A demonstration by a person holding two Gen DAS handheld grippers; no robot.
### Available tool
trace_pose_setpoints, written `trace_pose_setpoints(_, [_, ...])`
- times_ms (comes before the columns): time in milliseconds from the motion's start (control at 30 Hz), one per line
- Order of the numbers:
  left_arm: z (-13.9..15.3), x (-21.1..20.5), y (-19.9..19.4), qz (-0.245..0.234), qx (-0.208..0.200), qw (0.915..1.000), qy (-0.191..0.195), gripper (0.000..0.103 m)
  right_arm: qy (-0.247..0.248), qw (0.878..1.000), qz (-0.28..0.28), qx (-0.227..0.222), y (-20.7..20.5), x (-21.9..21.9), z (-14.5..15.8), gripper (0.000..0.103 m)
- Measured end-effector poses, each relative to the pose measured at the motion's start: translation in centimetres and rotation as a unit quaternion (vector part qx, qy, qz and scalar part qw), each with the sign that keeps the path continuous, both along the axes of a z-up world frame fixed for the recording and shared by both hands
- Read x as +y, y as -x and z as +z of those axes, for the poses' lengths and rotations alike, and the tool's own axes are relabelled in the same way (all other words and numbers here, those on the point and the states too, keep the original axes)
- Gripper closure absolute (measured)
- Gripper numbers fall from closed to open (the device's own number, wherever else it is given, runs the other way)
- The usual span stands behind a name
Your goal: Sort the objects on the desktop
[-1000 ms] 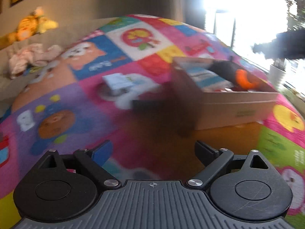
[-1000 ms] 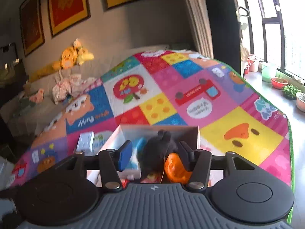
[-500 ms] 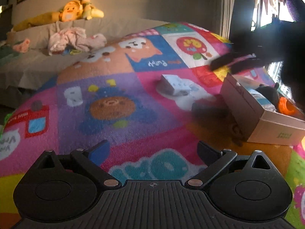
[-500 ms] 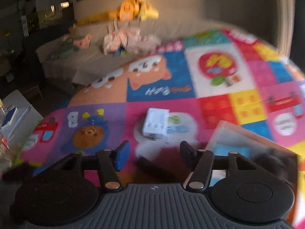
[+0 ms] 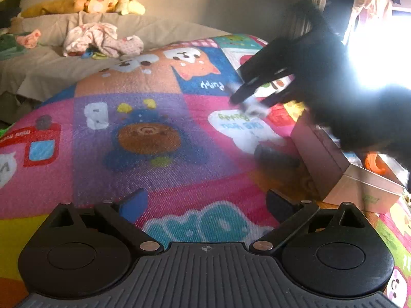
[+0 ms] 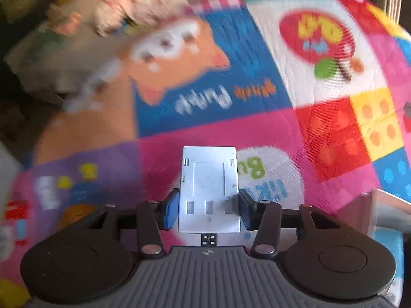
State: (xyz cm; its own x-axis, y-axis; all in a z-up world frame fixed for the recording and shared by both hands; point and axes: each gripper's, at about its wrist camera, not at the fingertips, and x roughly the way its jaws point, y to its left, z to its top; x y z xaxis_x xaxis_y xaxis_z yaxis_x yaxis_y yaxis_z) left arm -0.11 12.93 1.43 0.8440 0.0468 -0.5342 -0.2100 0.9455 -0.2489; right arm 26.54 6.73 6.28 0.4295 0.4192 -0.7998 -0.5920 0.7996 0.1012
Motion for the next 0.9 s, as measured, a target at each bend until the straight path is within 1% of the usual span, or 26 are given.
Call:
trace_pose_setpoints(100, [0.0,0.0,-0.1,0.0,0.003,1.0,0.001,0.002,-0.05,0.998,0.049,-0.007,4.1,-4.2,3.7,0.056])
trace_pose_setpoints(133, [-0.1,0.0,-0.2,-0.001,0.004,1.0,0.001,0.002,-0.06,0.996,0.071,-0.016,6.1,-6.0,4.8,0.056])
trace_pose_setpoints(200, [-0.1,0.0,-0.4,-0.007,0.01,0.9999,0.003,0.002,-0.068,0.992,0.103,-0.029,9.8,-9.9,6.1,0.056])
trace_pose_setpoints(267, [-0.2,0.1,-0.6,-0.012,0.016,0.9998,0.007,0.001,-0.056,0.991,0.119,-0.038,12.6,-13.1,6.2,0.056])
trace_pose_setpoints(300, [-0.2,0.1,-0.7,-0.012,0.02,0.9997,0.007,0.001,-0.042,0.991,0.123,-0.036,14.3,-15.0,5.5,0.056])
trace_pose_setpoints(367, [-0.2,-0.1,-0.7,-0.012,0.023,0.9997,0.003,0.001,-0.015,0.993,0.119,-0.024,16.2,-17.8,3.8,0.056])
trace_pose_setpoints(433, [-0.2,-0.4,-0.8,-0.012,0.028,0.9995,-0.006,0.001,0.016,0.995,0.101,-0.019,17.6,-20.3,1.4,0.056])
trace_pose_setpoints(500, [-0.1,-0.6,-0.9,-0.015,0.031,0.9993,-0.014,0.001,0.042,0.995,0.083,-0.046,18.8,-22.1,-0.4,0.056])
trace_pose_setpoints(533, [-0.1,-0.7,-0.9,-0.018,0.03,0.9993,-0.016,0.001,0.052,0.994,0.069,-0.071,19.4,-22.9,-1.2,0.052])
trace_pose_setpoints(567, [0.0,-0.8,-0.9,-0.025,0.027,0.9992,-0.018,0.001,0.055,0.993,0.047,-0.089,19.7,-23.7,-1.9,0.039])
trace_pose_setpoints(600, [0.1,-0.9,-0.9,-0.033,0.024,0.9989,-0.022,0.001,0.049,0.994,0.03,-0.092,19.9,-24.4,-2.3,0.033])
trace_pose_setpoints(633, [0.2,-1.1,-1.0,-0.041,0.023,0.9986,-0.025,0.001,0.03,0.995,0.008,-0.091,20.1,-25.5,-2.7,0.028])
trace_pose_setpoints(700, [0.5,-1.7,-1.8,-0.066,0.021,0.9971,-0.033,0.001,-0.017,0.996,-0.044,-0.081,20.0,-27.4,-3.2,0.027])
trace_pose_setpoints(733, [0.6,-2.0,-2.3,-0.076,0.018,0.9962,-0.038,0.001,-0.038,0.994,-0.069,-0.078,19.9,-28.3,-3.5,0.026])
trace_pose_setpoints(767, [0.7,-2.4,-3.0,-0.089,0.014,0.9948,-0.048,0.001,-0.062,0.99,-0.095,-0.08,19.8,-29.2,-3.7,0.023])
trace_pose_setpoints(867, [1.0,-3.8,-5.9,-0.113,0.011,0.9877,-0.108,0.001,-0.11,0.979,-0.147,-0.091,20.0,-31.0,-4.9,0.02])
trace_pose_setpoints(900, [1.1,-4.2,-7.0,-0.122,0.012,0.9847,-0.124,0.004,-0.119,0.976,-0.158,-0.09,19.9,-31.3,-5.3,0.02])
